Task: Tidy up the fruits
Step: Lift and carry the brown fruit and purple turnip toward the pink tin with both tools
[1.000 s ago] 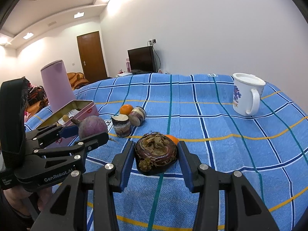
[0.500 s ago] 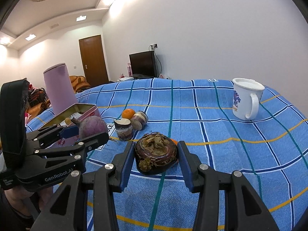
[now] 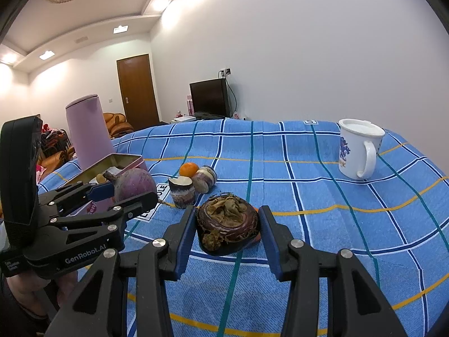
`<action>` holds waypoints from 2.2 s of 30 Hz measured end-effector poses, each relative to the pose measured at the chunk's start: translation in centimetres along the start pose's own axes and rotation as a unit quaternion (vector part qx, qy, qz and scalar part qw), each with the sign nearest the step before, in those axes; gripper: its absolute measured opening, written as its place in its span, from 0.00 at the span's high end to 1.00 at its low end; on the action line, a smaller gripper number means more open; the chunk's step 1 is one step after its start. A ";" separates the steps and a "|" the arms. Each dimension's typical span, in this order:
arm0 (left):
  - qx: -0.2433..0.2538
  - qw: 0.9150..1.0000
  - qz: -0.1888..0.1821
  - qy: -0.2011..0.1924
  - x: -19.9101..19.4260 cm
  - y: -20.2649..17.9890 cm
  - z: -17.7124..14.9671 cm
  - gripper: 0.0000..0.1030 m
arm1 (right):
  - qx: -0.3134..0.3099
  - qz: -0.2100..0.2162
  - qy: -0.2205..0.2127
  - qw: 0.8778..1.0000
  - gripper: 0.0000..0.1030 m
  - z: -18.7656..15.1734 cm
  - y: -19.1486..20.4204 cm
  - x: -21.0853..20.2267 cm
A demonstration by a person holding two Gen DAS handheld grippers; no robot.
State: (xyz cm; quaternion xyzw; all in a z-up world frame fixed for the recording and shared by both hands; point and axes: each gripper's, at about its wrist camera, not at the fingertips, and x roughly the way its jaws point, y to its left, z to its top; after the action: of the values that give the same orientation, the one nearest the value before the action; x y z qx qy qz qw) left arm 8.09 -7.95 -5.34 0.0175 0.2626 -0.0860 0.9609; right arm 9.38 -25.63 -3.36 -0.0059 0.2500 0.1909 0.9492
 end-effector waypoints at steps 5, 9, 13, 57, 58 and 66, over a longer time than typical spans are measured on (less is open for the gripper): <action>-0.001 1.000 0.002 -0.004 -0.1 0.0 0.0 0.47 | 0.000 0.000 -0.003 1.000 0.55 0.0 0.0 -0.1; -0.001 1.000 0.004 -0.009 -0.3 0.0 0.0 0.47 | 0.000 0.000 -0.006 1.000 0.55 -0.1 0.1 -0.2; 0.002 1.000 0.007 -0.016 -0.5 -0.1 -0.1 0.47 | -0.001 0.000 -0.010 1.000 0.55 -0.1 0.1 -0.4; -0.038 0.996 0.076 -0.014 -3.7 5.9 -0.3 0.47 | -0.061 0.048 -0.041 0.996 0.55 4.2 6.0 -1.2; -0.040 0.996 0.079 -0.014 -3.9 6.2 -0.3 0.47 | -0.065 0.050 -0.042 0.996 0.55 4.5 6.3 -1.1; -0.049 0.993 0.106 -0.009 -4.6 9.3 0.0 0.47 | -0.086 0.074 -0.038 0.993 0.55 6.2 9.1 0.2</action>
State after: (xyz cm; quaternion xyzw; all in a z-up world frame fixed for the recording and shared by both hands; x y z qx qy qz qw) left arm 5.79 1.89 -3.08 -0.0029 0.2542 0.0293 0.9667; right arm 9.15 -16.49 2.68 -0.0613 0.1964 0.2818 0.9372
